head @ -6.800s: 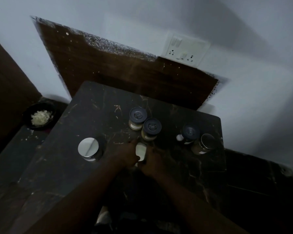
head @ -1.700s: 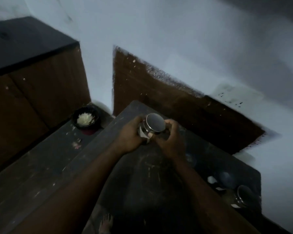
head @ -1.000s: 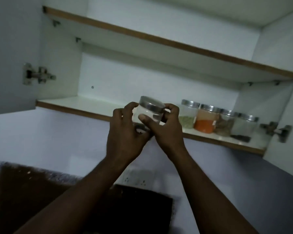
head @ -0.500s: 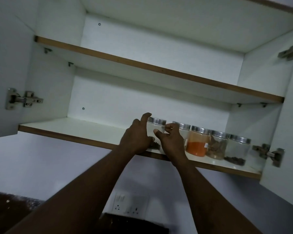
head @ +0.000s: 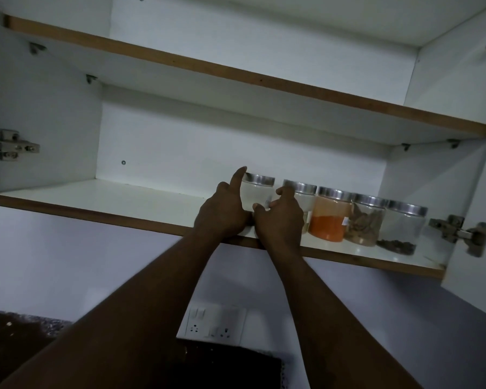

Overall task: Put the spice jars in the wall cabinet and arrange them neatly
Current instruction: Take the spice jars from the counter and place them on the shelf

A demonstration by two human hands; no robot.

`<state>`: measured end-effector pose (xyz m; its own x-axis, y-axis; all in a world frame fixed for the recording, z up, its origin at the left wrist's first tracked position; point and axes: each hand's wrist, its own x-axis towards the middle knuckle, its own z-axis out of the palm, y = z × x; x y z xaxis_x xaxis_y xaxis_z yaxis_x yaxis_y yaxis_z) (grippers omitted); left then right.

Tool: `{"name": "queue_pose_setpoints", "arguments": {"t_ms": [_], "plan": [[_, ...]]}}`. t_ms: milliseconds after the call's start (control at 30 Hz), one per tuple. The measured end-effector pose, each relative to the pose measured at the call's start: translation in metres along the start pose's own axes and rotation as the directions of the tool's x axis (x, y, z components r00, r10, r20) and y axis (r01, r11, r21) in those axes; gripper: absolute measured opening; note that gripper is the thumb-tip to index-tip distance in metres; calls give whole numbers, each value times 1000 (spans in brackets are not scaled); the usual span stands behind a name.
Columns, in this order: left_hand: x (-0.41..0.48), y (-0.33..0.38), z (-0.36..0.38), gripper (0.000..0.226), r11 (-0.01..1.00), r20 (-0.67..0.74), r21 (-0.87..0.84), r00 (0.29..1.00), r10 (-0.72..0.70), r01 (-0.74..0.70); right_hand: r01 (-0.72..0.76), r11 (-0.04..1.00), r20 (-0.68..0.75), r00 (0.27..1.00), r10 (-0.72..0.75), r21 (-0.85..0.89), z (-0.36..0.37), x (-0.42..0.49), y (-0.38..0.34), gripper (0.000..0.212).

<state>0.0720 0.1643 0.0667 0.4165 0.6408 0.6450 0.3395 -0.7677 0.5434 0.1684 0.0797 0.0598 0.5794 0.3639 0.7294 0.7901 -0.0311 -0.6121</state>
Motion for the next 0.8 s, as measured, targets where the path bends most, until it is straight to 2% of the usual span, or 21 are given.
{"name": "queue_pose_setpoints", "arguments": {"t_ms": [133,267,433,533,633,733,800], "plan": [[0,0,0,113,999,9,-54,1000,5,-4,-30,999,-35,999,28,-40,-1,-2,-2,51],[-9,-1,-2,113,998,31,66,1000,1,-3,-52,996,-63,997,48,-67,-5,-5,-4,45],[-25,0,-7,97,981,-36,196,999,-1,8,-52,998,-51,997,49,-47,-9,-5,-5,36],[-40,1,-19,81,976,-65,214,997,36,-22,-30,999,13,999,31,-39,-16,-5,-8,26],[-65,4,-37,62,996,-112,85,993,30,-21,-38,999,74,997,36,24,-28,-16,-13,14],[-108,-5,-40,36,946,-172,-322,985,-27,-31,42,988,71,996,-53,151,-36,-47,-19,7],[-149,-23,-31,27,930,-201,-363,980,-12,-63,86,965,85,990,-110,249,-32,-84,-17,9]]}}
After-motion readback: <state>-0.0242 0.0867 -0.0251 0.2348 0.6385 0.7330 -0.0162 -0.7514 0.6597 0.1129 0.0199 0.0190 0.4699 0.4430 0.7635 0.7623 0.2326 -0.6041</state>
